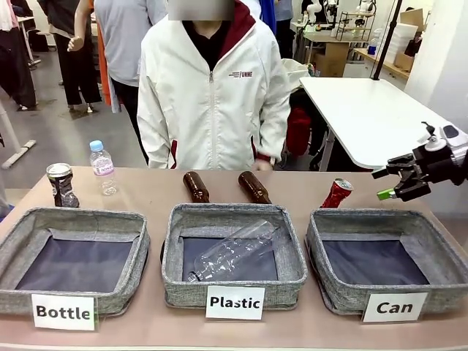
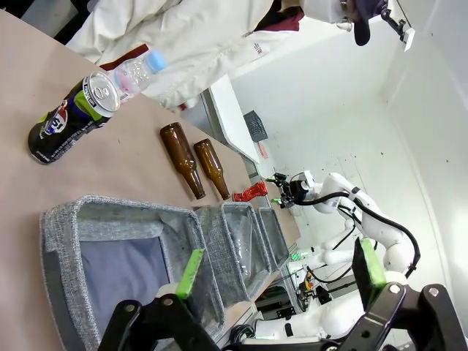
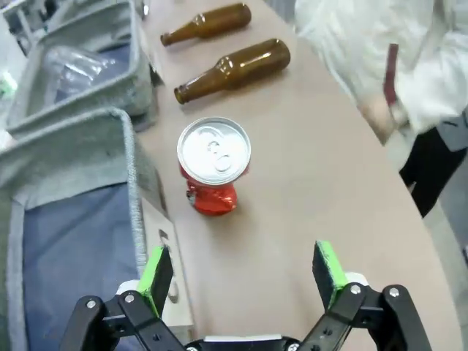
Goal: Sort the can waste into the basket.
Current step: Pick up the can waste from the table and place it in the right Fabric basket.
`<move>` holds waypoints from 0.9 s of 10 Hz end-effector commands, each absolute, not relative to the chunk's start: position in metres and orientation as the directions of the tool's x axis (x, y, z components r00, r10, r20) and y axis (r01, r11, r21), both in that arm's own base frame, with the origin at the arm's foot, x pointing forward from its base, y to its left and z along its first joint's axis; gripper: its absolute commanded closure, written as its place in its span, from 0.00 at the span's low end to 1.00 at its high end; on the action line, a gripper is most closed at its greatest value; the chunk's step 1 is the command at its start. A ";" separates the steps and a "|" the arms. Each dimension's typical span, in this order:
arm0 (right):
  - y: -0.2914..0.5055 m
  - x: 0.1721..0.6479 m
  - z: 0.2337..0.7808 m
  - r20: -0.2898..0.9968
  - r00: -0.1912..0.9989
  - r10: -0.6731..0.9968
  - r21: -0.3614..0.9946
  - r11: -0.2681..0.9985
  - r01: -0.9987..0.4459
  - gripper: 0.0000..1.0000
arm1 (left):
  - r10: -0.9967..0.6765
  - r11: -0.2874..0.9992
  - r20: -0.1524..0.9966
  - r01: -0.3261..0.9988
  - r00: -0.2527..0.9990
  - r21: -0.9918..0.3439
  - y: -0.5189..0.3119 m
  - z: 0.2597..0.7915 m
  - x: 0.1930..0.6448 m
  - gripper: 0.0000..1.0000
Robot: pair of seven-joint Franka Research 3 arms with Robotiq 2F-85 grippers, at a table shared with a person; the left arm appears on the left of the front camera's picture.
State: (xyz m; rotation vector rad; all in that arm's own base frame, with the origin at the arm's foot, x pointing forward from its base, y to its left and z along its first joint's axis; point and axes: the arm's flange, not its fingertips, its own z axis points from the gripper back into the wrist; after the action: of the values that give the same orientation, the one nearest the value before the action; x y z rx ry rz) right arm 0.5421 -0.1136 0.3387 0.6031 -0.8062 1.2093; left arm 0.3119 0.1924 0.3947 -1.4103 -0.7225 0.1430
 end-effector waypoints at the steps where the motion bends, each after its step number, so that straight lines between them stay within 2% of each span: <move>1: -0.118 0.574 0.325 0.850 0.060 0.523 -0.045 0.185 -0.982 0.00 | 0.510 0.181 0.390 0.348 0.766 -0.920 0.192 0.396 0.312 0.00; 9: -0.066 0.610 0.287 0.857 0.039 0.513 0.053 -0.013 -0.999 0.00 | 0.510 0.181 0.390 0.348 0.766 -0.920 0.192 0.396 0.312 0.00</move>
State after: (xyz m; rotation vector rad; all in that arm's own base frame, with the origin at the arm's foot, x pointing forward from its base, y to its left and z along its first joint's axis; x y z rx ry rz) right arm 0.6016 -0.0664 0.2870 0.8191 -0.7849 1.3575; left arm 0.3118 0.1925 0.3947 -1.4105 -0.7225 0.1433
